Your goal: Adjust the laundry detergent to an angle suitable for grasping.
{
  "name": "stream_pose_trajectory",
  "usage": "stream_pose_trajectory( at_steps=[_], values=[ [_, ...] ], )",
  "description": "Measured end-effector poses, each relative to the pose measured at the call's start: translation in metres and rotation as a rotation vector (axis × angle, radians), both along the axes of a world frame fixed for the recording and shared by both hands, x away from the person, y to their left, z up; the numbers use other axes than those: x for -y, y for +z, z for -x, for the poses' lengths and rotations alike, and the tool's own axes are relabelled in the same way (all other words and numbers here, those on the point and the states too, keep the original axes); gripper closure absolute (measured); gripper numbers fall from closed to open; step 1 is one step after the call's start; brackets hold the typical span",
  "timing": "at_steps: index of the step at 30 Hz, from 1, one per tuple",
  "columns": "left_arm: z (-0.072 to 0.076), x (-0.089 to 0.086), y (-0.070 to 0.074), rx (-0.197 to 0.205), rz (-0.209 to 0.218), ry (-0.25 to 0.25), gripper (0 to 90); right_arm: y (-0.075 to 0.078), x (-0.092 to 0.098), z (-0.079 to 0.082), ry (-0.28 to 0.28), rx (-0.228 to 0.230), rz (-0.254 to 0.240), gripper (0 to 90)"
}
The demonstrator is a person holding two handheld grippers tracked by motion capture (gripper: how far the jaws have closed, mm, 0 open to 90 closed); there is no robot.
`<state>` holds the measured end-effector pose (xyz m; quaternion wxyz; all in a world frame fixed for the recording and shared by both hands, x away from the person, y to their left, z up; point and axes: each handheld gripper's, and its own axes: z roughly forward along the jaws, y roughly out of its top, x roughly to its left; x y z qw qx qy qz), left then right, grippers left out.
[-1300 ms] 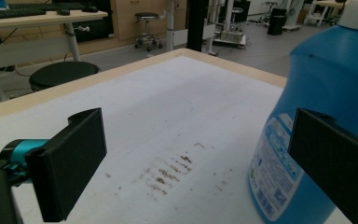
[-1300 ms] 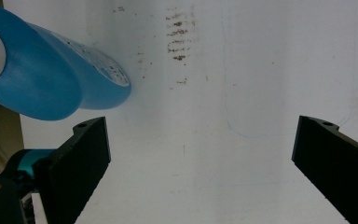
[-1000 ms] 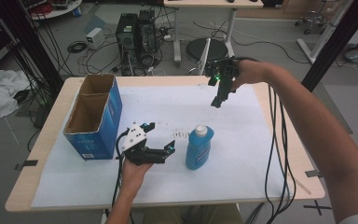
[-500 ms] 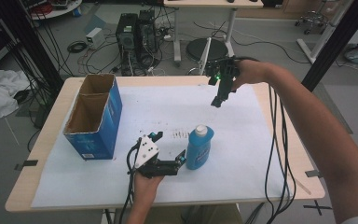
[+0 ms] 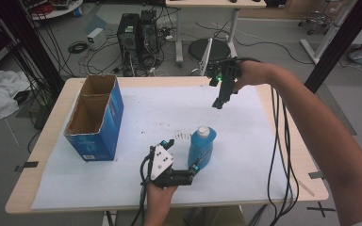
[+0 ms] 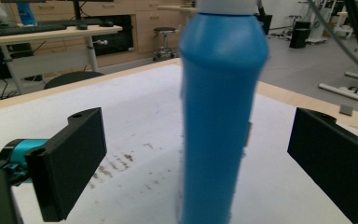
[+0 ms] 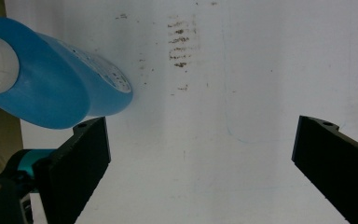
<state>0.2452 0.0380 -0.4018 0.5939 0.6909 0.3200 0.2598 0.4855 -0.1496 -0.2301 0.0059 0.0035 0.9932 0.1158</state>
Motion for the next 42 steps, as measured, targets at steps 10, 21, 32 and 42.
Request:
stream_pose_trajectory(
  at_steps=[10, 21, 32, 42],
  values=[
    [0.002, 0.022, -0.004, -0.003, 0.025, 0.026, 4.3, 0.001, -0.001, 0.002, 0.000, 0.003, -0.001, 3.2],
    [-0.021, 0.039, -0.009, -0.003, 0.058, 0.010, 4.3, 0.004, 0.001, 0.002, -0.001, 0.009, -0.013, 3.2],
    [-0.038, 0.046, -0.011, -0.011, 0.048, -0.033, 4.3, 0.004, 0.002, 0.001, 0.000, 0.009, -0.017, 3.2],
    [-0.043, 0.047, -0.016, -0.024, 0.050, -0.046, 4.3, 0.005, 0.003, 0.001, -0.003, 0.009, -0.024, 3.2]
  ],
)
